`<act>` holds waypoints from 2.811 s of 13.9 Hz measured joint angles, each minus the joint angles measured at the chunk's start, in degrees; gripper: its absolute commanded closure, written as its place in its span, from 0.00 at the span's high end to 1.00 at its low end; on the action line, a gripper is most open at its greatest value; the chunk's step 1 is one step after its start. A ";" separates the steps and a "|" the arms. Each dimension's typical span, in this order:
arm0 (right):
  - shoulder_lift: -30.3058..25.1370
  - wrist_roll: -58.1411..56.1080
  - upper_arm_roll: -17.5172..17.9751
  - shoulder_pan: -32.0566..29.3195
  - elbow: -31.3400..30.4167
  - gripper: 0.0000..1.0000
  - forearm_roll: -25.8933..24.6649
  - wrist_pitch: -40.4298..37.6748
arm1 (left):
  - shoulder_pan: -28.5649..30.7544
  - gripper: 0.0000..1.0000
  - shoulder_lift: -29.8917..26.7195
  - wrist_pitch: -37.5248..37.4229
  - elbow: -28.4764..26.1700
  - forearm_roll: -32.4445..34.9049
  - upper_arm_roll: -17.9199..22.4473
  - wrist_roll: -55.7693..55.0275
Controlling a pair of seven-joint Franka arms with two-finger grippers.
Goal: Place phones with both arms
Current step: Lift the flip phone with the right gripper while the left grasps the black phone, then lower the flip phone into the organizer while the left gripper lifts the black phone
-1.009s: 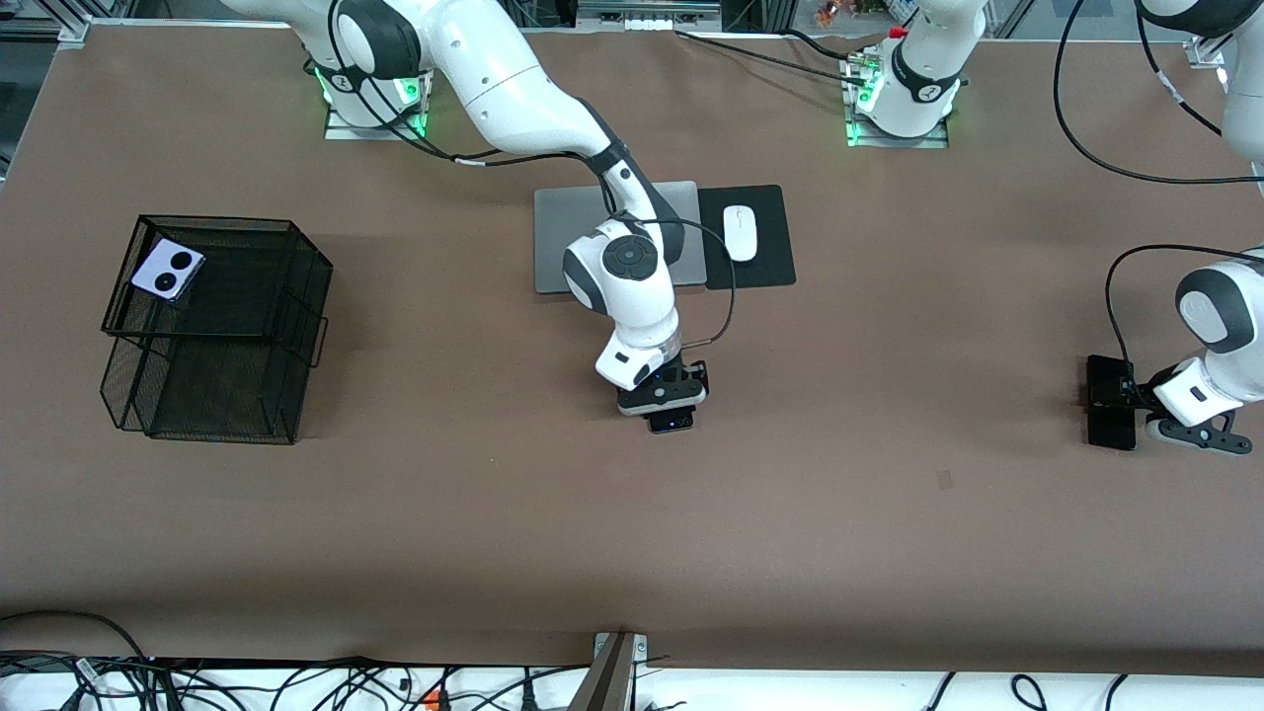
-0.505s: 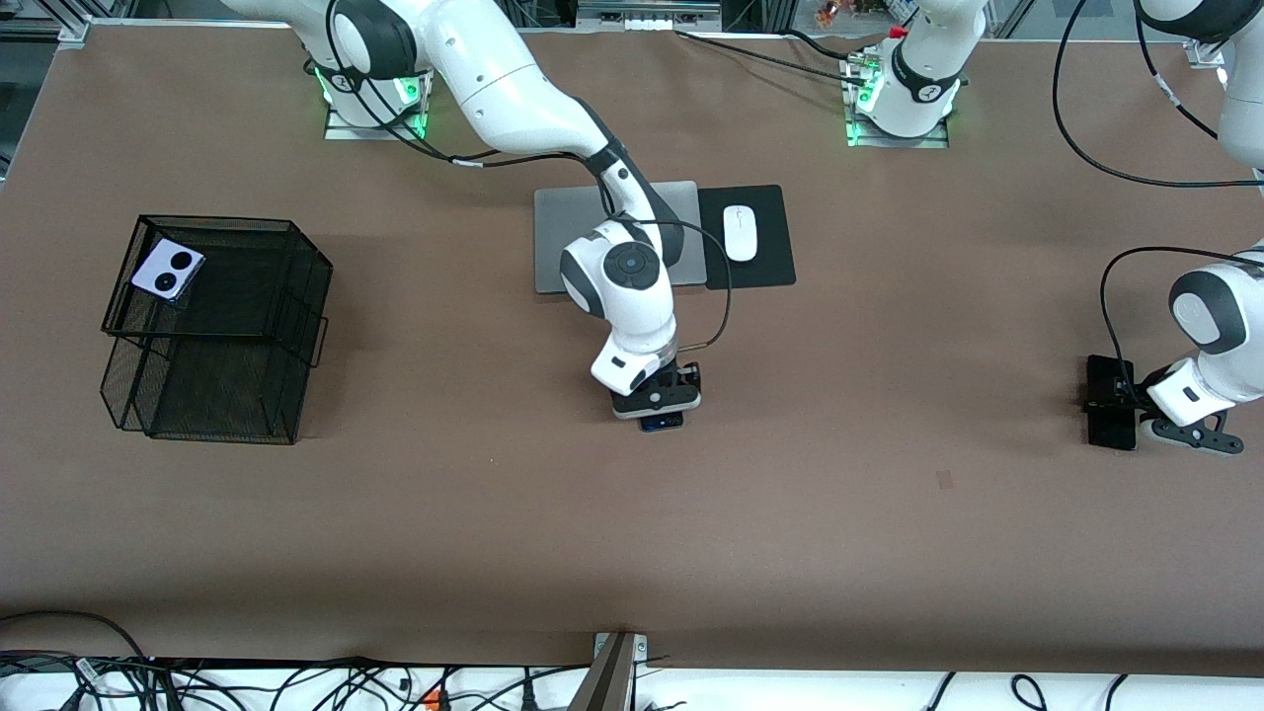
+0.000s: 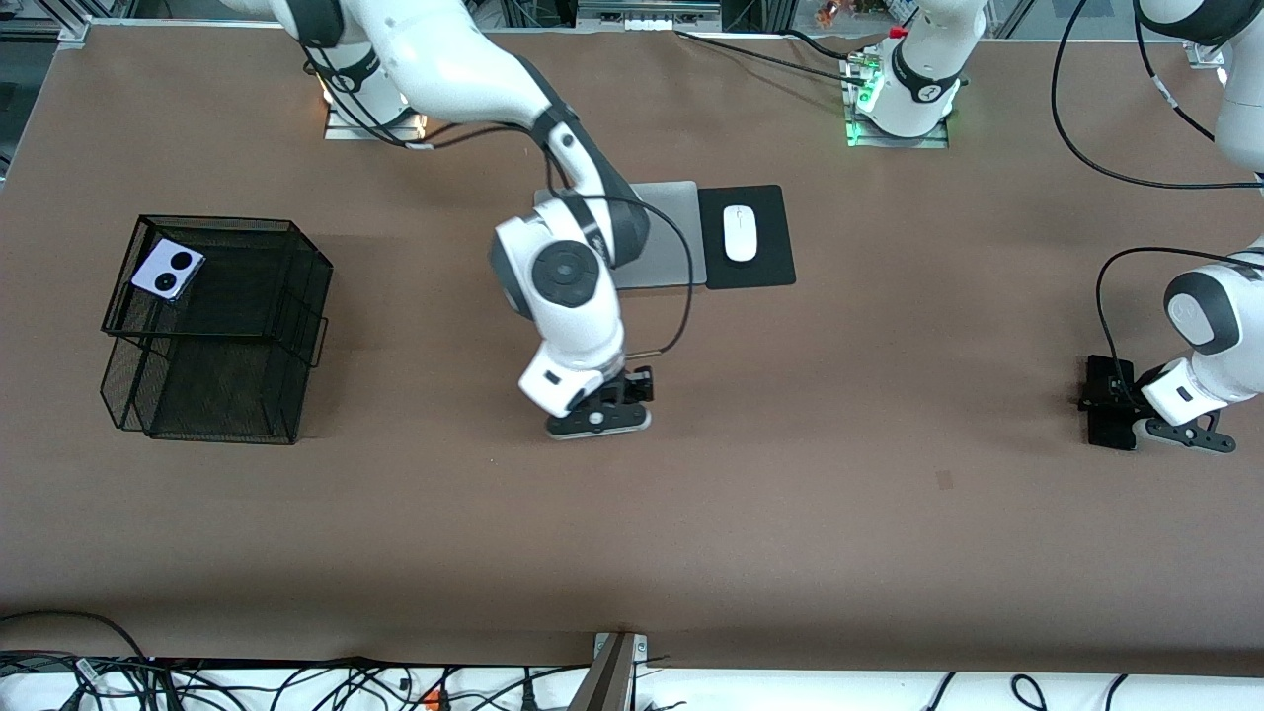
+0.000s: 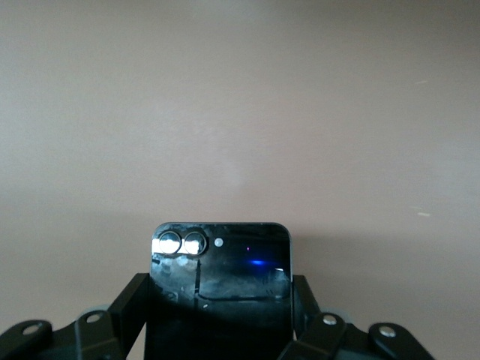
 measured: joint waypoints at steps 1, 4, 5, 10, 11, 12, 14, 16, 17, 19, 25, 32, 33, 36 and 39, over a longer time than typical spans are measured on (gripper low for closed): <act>-2.11 -0.94 -0.44 -1.07 -0.83 0.19 -0.02 -1.95 | 0.00 1.00 0.00 0.02 0.00 0.00 -0.01 0.00; -9.44 -7.32 -3.18 -5.35 -7.61 0.19 -0.08 -6.05 | -0.05 0.91 0.00 0.04 0.00 0.00 -0.05 0.00; -12.14 -9.89 -3.76 -7.49 -10.56 0.19 -0.10 -7.12 | -0.06 0.85 -0.05 0.12 0.04 0.00 -0.05 0.00; -23.43 -20.26 -8.69 -13.40 -24.24 0.19 -1.47 -11.92 | -0.09 0.59 -0.29 0.19 0.13 0.01 -0.06 0.00; -25.48 -20.87 -9.22 -13.41 -27.39 0.19 -3.60 -11.58 | -0.09 0.58 -0.29 0.19 0.13 0.01 -0.06 0.00; -27.90 -21.22 -9.34 -13.38 -30.91 0.19 -6.64 -10.38 | -0.09 0.57 -0.29 0.19 0.13 0.01 -0.06 0.00; -33.61 -21.29 -9.37 -13.31 -39.56 0.19 -11.88 -6.37 | -0.10 0.57 -0.29 0.19 0.14 0.01 -0.06 0.00; -39.30 -21.42 -9.50 -13.98 -48.84 0.19 -15.67 -2.42 | -0.16 0.57 -0.28 0.20 0.22 0.01 -0.06 -0.03; -42.13 -21.98 -9.59 -14.72 -53.80 0.19 -17.75 0.15 | -0.27 0.57 -0.28 0.20 0.35 0.01 -0.08 -0.10; -46.47 -24.46 -9.78 -16.47 -61.75 0.20 -20.10 6.28 | -0.88 0.56 -0.28 -0.27 0.97 0.01 -0.22 -0.56; -54.18 -33.14 -13.70 -19.77 -74.47 0.20 -20.81 15.39 | -4.07 0.56 -1.03 -6.51 5.07 0.01 -0.43 -3.89; -56.76 -33.14 -17.24 -20.39 -80.06 0.19 -20.81 18.27 | -8.88 0.55 -1.45 -7.55 6.55 3.27 -0.66 -12.58; -56.76 -33.14 -17.55 -20.44 -80.46 0.19 -20.81 18.64 | -10.10 0.55 -1.45 -7.55 6.86 3.42 -0.68 -14.21; -56.76 -33.13 -17.87 -20.55 -81.15 0.20 -20.81 19.09 | -13.61 0.55 -1.45 -7.59 7.10 3.46 -0.70 -18.91; -56.40 -33.11 -17.88 -20.56 -81.36 0.21 -20.81 21.39 | -16.72 0.55 -1.45 -7.66 7.12 3.46 -0.76 -22.68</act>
